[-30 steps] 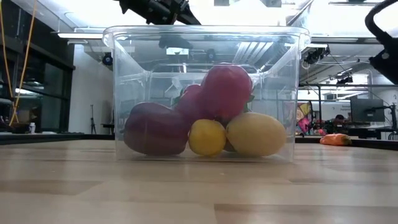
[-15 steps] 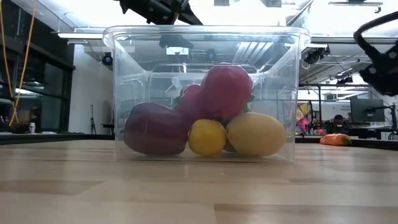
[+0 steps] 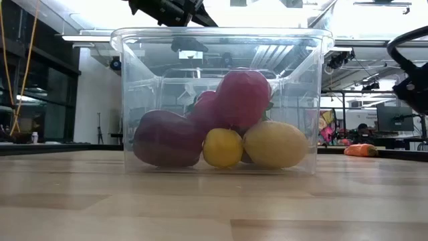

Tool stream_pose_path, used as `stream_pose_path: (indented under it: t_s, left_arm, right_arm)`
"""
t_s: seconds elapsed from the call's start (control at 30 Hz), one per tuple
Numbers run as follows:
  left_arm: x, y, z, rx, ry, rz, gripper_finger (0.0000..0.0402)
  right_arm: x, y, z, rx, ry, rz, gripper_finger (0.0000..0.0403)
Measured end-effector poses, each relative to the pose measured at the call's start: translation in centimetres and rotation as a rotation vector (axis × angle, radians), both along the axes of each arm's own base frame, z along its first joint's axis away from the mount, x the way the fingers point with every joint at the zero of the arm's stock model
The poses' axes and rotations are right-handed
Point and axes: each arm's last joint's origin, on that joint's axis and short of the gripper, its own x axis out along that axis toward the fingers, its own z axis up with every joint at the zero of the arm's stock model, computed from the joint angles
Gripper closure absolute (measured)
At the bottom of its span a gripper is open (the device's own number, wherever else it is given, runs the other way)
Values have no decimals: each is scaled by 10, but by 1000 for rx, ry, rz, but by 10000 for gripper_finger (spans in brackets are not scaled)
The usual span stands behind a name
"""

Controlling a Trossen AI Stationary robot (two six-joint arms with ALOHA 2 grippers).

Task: Sort produce into baskets
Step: Put the red tomato into the bottom transparent bin

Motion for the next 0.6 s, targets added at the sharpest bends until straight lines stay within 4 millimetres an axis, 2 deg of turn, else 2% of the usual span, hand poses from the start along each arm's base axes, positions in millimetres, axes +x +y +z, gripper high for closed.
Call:
stream_pose_path:
  t_s: [0.23,0.4,0.5,0.6]
  left_arm:
    - [0,0,0,0,0,0,9]
    - [0,0,0,0,0,0,9]
    - [0,0,0,1,0,0,9]
    - [0,0,0,1,0,-1,9]
  right_arm:
    - [1,-5,0,-35,-5,15,266]
    - [-1,-8,3,-37,-7,93,286]
    - [-12,-17,20,-80,22,139,286]
    - [-31,-35,56,-192,51,169,286]
